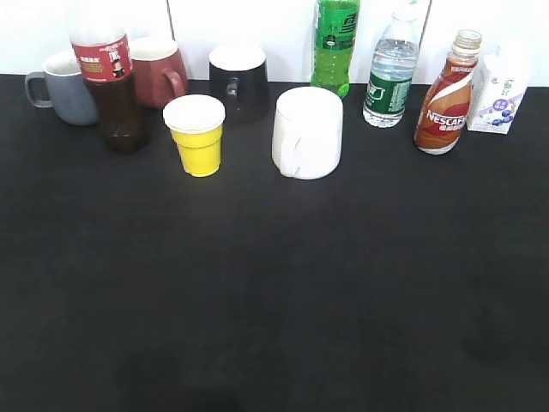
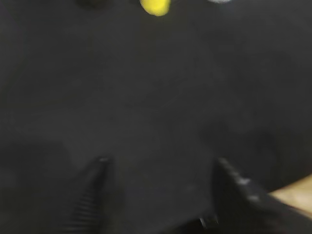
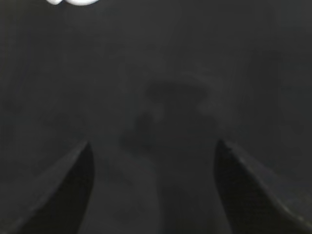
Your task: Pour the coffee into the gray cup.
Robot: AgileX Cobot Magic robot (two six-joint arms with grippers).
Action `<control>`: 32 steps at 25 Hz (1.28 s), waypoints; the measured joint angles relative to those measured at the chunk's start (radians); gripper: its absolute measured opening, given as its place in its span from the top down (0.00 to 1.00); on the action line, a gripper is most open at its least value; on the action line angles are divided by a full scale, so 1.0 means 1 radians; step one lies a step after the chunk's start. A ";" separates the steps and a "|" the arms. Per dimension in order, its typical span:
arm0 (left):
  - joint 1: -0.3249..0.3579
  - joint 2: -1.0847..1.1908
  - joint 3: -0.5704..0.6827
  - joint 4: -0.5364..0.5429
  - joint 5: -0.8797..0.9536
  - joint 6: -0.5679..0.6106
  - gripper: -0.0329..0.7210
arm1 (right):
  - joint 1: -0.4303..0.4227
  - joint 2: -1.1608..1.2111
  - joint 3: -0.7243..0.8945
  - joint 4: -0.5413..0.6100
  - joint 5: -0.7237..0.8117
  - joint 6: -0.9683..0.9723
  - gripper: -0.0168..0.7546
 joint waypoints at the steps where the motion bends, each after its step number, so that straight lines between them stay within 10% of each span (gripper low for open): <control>1: 0.000 -0.047 0.018 0.032 0.001 -0.025 0.25 | 0.000 -0.078 0.037 -0.026 0.025 0.016 0.21; 7: 0.000 -0.131 0.195 0.104 0.003 -0.055 0.23 | 0.000 -0.443 0.279 -0.137 0.065 0.029 0.21; 32: 0.015 -0.150 0.275 0.104 -0.150 -0.056 0.28 | 0.000 -0.446 0.326 -0.136 -0.050 0.034 0.21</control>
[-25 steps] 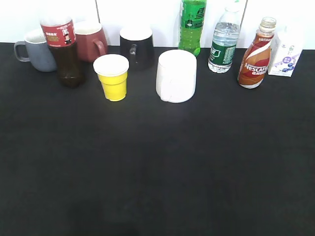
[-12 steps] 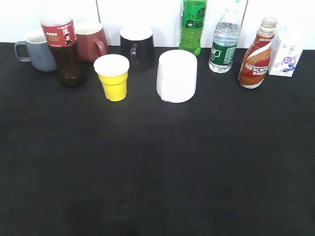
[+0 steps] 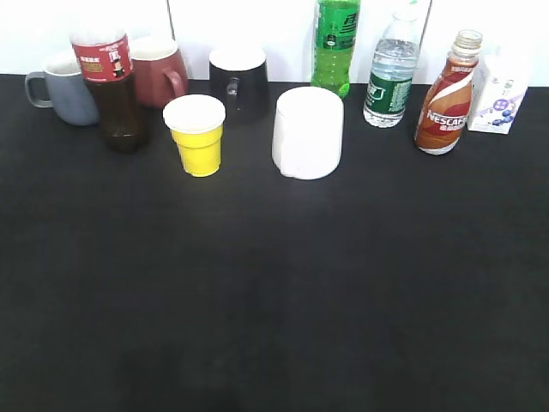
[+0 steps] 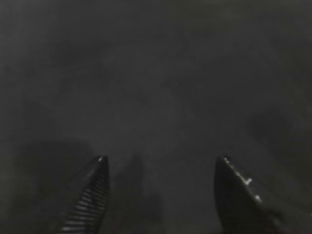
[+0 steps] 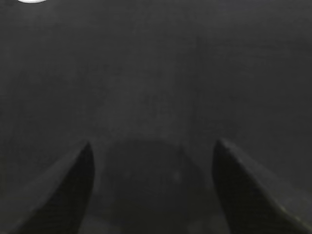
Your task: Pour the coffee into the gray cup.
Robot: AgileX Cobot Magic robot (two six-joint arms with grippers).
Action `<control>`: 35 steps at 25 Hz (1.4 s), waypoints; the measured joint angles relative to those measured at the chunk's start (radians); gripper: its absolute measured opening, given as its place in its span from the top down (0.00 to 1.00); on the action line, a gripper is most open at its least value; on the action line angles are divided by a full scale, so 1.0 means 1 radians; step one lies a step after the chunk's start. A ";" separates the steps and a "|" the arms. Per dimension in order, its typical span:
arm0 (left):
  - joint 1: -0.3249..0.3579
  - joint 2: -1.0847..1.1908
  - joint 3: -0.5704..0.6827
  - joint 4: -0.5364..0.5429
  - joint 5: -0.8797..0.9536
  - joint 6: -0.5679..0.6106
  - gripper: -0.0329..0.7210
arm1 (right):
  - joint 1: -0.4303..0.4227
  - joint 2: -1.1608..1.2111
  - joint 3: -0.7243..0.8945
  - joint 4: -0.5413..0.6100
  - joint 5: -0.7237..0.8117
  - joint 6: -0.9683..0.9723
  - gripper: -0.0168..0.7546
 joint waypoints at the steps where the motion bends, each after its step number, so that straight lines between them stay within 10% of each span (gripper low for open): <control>1: 0.024 -0.023 0.000 0.000 -0.001 0.000 0.29 | -0.013 0.000 0.000 0.002 -0.001 0.000 0.21; 9: 0.276 -0.235 0.001 0.000 0.000 0.000 0.33 | -0.240 -0.068 0.000 0.007 -0.004 0.001 0.21; 35: 0.280 -0.246 0.001 0.000 0.000 0.000 0.64 | -0.242 -0.126 0.000 0.011 -0.007 0.001 0.21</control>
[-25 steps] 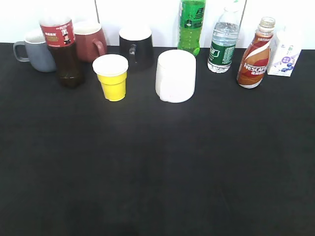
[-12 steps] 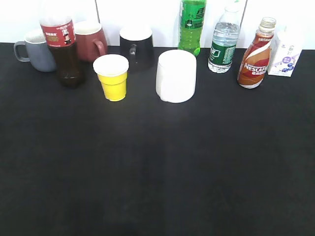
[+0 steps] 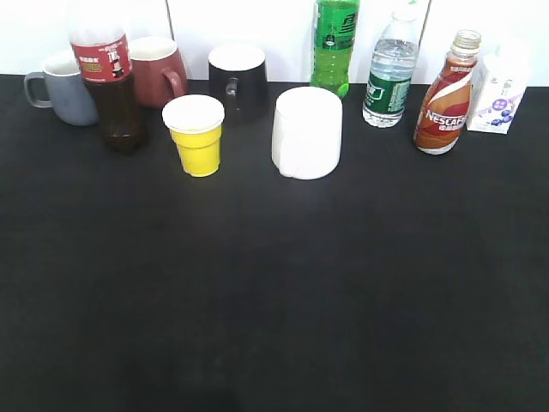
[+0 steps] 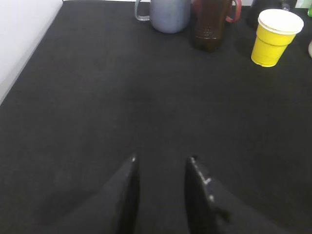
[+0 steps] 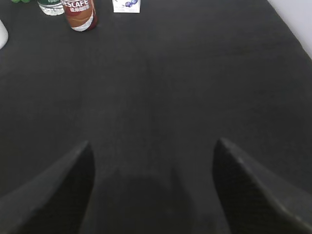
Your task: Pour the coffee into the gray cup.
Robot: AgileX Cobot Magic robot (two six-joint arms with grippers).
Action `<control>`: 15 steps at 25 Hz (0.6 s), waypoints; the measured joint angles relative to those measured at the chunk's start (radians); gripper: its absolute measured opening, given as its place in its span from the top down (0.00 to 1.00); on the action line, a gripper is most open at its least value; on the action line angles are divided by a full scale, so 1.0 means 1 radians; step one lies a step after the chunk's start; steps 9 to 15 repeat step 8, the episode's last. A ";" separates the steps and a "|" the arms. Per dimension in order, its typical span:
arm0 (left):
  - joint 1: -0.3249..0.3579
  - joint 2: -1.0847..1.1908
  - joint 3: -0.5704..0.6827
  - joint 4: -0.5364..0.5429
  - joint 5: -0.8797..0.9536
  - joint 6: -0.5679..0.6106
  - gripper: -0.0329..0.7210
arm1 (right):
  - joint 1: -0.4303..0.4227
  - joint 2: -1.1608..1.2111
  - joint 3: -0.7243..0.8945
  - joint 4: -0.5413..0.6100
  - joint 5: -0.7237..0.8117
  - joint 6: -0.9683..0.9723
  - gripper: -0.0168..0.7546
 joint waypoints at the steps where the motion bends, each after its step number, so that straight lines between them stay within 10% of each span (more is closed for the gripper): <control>1: 0.000 0.000 0.000 0.000 0.000 0.000 0.64 | 0.000 0.000 0.000 0.000 0.000 0.000 0.21; 15: 0.000 0.000 0.000 0.000 0.000 0.000 0.64 | 0.000 0.000 0.000 0.000 0.000 0.000 0.21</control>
